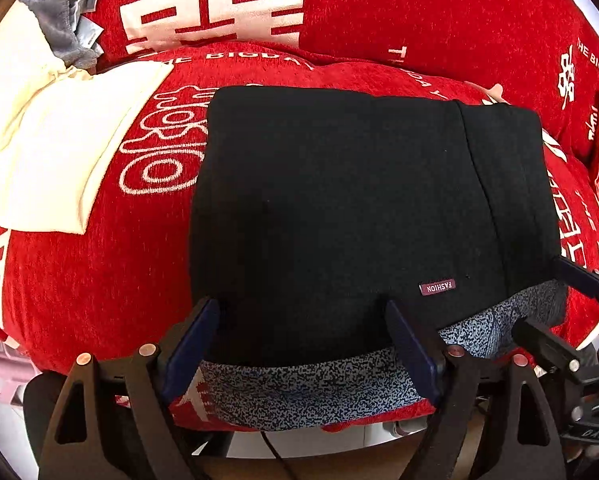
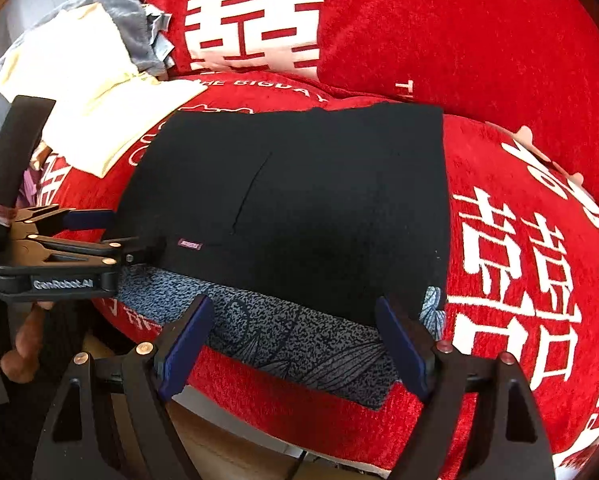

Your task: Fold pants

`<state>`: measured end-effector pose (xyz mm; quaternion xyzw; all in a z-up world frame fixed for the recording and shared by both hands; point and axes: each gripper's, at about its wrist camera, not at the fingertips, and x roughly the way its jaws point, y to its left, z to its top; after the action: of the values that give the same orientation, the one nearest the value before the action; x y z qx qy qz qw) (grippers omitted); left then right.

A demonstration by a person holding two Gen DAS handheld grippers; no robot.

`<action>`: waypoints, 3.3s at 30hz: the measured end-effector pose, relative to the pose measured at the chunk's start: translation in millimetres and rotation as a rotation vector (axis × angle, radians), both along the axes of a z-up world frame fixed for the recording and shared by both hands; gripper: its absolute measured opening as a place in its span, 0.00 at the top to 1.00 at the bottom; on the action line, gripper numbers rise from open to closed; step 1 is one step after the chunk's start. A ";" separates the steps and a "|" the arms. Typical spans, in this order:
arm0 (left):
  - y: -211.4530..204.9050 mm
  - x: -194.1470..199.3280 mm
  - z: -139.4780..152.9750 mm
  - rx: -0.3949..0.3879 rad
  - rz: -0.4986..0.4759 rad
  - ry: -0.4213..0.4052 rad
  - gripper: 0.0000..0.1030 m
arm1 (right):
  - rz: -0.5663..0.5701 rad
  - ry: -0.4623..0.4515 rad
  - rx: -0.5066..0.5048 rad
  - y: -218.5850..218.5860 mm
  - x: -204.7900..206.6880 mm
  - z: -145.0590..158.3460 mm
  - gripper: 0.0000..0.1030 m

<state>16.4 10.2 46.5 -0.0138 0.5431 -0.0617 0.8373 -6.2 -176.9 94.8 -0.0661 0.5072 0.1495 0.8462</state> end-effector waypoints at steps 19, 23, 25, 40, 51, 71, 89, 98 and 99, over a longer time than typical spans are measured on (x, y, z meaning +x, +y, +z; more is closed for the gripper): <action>13.6 77.2 6.8 0.092 0.120 -0.002 0.15 | -0.069 0.021 -0.092 19.6 120.4 7.6 0.09; 12.3 83.4 2.1 0.115 0.134 -0.012 0.00 | -0.102 0.052 -0.158 21.3 131.9 -17.0 0.00; 10.4 85.3 0.0 0.107 0.122 -0.015 0.00 | -0.101 0.038 -0.170 21.5 130.9 -23.5 0.00; 46.5 133.1 31.5 0.127 0.284 -0.040 0.00 | -0.143 0.030 -0.027 11.2 137.9 8.0 0.00; 63.2 138.0 11.9 0.189 0.306 -0.012 0.00 | -0.150 0.064 -0.112 24.3 147.8 -15.5 0.00; 66.6 131.4 30.0 0.105 0.305 -0.019 0.00 | -0.130 -0.046 -0.145 47.2 146.5 10.0 0.00; 72.4 128.6 -1.9 0.166 0.321 0.054 0.00 | -0.175 0.088 -0.107 36.9 157.1 -27.7 0.00; 71.0 109.1 32.6 0.100 0.300 -0.012 0.00 | -0.107 -0.064 -0.166 56.7 138.8 9.7 0.00; 68.4 105.6 33.6 0.095 0.293 -0.017 0.00 | -0.093 -0.065 -0.166 59.8 138.2 10.1 0.00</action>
<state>122.0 78.6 80.1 -0.0526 0.5307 0.0871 0.8415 132.0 -117.0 104.8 -0.1172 0.4926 0.0652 0.8598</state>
